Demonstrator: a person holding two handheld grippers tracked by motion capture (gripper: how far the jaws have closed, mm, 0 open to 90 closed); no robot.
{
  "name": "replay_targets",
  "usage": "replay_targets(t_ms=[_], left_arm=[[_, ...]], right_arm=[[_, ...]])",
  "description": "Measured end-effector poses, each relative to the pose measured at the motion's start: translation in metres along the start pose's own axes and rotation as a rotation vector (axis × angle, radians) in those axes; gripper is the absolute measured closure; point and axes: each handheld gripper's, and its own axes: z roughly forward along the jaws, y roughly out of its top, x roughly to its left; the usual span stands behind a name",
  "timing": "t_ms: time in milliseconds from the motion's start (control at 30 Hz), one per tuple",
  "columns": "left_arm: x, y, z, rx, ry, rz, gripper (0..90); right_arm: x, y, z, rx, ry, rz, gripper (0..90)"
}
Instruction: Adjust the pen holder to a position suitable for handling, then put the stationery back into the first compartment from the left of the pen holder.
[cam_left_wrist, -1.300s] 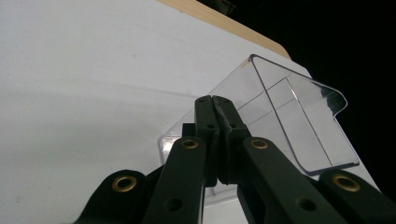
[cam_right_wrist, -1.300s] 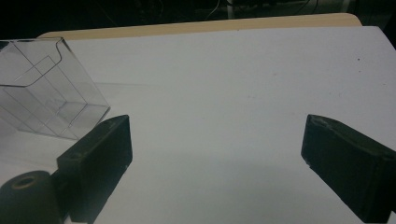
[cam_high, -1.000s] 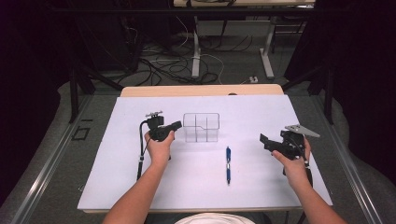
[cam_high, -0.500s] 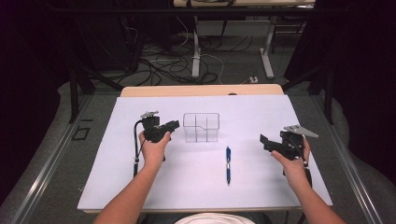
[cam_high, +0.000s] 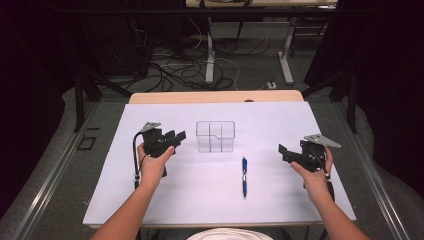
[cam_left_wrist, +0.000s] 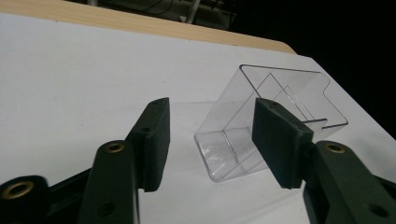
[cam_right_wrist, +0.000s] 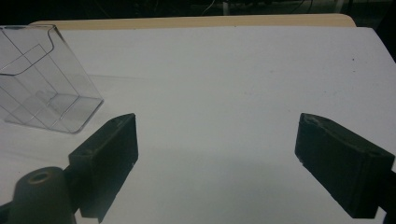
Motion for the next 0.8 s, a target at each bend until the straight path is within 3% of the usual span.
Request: replay_targets(t_ms=[67,100,133,200,267,467,633,733,800], left_arm=[[-0.001,0.000,-0.001,-0.004,0.000,0.007,39.4],[-0.002,0.000,-0.004,-0.009,0.012,0.040,37.1],[-0.002,0.000,-0.004,-0.009,0.012,0.040,34.5],[-0.003,-0.001,-0.008,0.000,0.017,0.080,30.1],[-0.003,-0.004,-0.013,-0.003,0.010,0.124,28.7],[-0.002,-0.006,-0.023,-0.011,0.010,0.171,25.4],[-0.002,-0.010,-0.030,-0.004,0.028,0.265,22.1],[-0.002,-0.015,-0.031,0.020,0.059,0.317,20.0],[-0.002,-0.017,-0.033,0.028,0.073,0.343,15.7]], right_arm=[[0.000,0.000,0.001,0.005,0.000,0.006,12.7],[0.000,0.000,0.001,0.008,-0.001,0.007,12.5],[0.000,0.000,0.001,0.008,-0.001,0.007,12.5],[0.000,0.000,0.001,0.012,0.000,-0.003,10.7],[0.000,0.001,0.000,0.015,0.005,-0.007,8.8],[-0.001,0.000,0.002,0.038,0.020,-0.008,2.8],[0.000,0.000,0.003,0.045,0.033,-0.009,0.0],[0.002,0.000,0.003,0.047,0.037,-0.030,0.0],[0.005,0.000,0.003,0.044,0.037,-0.073,0.0]])
